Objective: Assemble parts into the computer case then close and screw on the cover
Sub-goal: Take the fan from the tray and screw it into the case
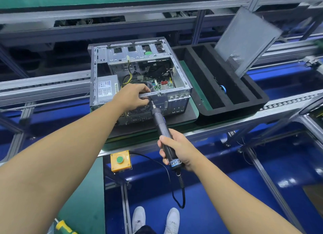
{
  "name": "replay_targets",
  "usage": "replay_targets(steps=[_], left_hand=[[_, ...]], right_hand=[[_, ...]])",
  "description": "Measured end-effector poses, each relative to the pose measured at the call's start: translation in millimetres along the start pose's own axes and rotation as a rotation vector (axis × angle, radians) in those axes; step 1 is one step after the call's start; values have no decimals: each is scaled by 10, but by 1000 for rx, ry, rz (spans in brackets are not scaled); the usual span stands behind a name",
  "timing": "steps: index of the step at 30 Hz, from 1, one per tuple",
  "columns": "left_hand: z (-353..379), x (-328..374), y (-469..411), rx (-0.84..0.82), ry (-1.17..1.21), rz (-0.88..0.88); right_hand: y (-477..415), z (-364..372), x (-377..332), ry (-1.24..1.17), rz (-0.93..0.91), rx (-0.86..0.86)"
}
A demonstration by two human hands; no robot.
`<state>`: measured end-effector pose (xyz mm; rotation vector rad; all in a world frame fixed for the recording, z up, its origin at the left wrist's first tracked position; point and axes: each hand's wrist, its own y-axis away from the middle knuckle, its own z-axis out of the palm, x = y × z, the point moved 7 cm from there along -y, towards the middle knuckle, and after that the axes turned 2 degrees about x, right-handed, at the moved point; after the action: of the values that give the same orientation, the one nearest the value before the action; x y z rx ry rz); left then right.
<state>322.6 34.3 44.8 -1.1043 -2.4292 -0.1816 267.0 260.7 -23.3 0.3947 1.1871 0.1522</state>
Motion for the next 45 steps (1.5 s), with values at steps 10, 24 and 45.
replay_targets(steps=[10, 24, 45], left_hand=[[-6, 14, 9, -18, -14, 13], [-8, 7, 14, 3, -49, 26], [16, 16, -5, -32, -19, 0]], right_hand=[[9, 11, -2, -41, 26, -8], [16, -89, -30, 156, 1, 40], [-18, -132, 46, 218, 11, 55]])
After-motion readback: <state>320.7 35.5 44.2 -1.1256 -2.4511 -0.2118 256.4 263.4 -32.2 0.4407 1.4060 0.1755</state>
